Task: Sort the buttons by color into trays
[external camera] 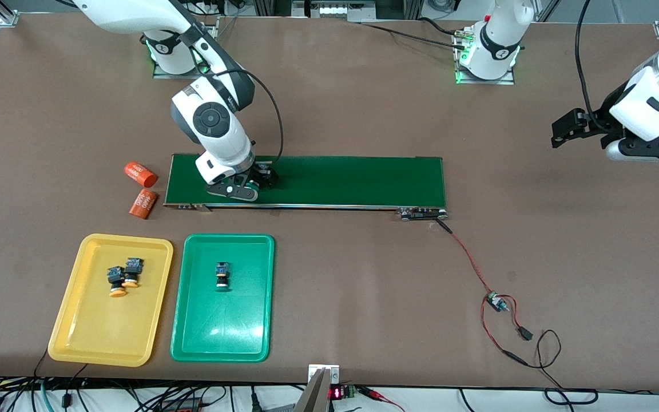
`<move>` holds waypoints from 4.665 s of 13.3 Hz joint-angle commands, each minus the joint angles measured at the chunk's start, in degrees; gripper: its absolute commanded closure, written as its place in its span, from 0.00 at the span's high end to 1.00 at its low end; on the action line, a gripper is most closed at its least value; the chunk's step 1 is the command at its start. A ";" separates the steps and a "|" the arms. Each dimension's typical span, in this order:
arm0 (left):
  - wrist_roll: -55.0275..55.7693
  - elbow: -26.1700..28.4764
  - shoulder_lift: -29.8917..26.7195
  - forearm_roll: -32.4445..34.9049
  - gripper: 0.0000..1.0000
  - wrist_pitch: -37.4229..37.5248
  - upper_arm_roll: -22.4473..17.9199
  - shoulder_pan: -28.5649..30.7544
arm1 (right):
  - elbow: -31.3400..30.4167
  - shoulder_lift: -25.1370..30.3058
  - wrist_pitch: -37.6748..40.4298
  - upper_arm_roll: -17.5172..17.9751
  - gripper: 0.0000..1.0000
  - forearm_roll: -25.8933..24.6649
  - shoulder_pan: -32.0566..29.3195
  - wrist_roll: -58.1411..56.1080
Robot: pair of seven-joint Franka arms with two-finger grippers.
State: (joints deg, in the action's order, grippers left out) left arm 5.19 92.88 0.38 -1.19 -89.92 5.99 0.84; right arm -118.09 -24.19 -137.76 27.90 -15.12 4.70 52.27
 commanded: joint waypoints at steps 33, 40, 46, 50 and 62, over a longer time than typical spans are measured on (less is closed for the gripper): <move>-1.41 -2.01 0.85 -1.80 1.00 1.68 -0.19 0.56 | 36.79 -23.53 -11.92 -11.90 0.20 -6.94 5.76 -20.36; -1.32 -2.01 0.85 -1.80 1.00 1.59 -0.19 0.39 | 36.53 -26.61 -17.02 -13.05 0.68 -10.19 5.76 -19.57; -1.32 -2.01 0.85 -1.80 1.00 1.59 -0.19 0.39 | 35.22 -22.85 -14.05 -12.96 1.00 -9.75 5.23 -20.36; -1.32 -2.01 0.85 -1.80 1.00 1.59 -0.19 0.39 | 34.59 -15.82 -1.15 -12.87 1.00 -9.67 4.62 -20.62; -1.32 -2.01 0.85 -1.80 1.00 1.59 -0.19 0.39 | 32.57 10.63 39.82 -13.39 1.00 8.09 -1.10 -30.81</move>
State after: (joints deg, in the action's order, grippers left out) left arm 5.19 92.64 0.53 -1.28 -89.69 5.93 0.98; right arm -82.63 -18.00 -101.23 14.90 -8.50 4.49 23.30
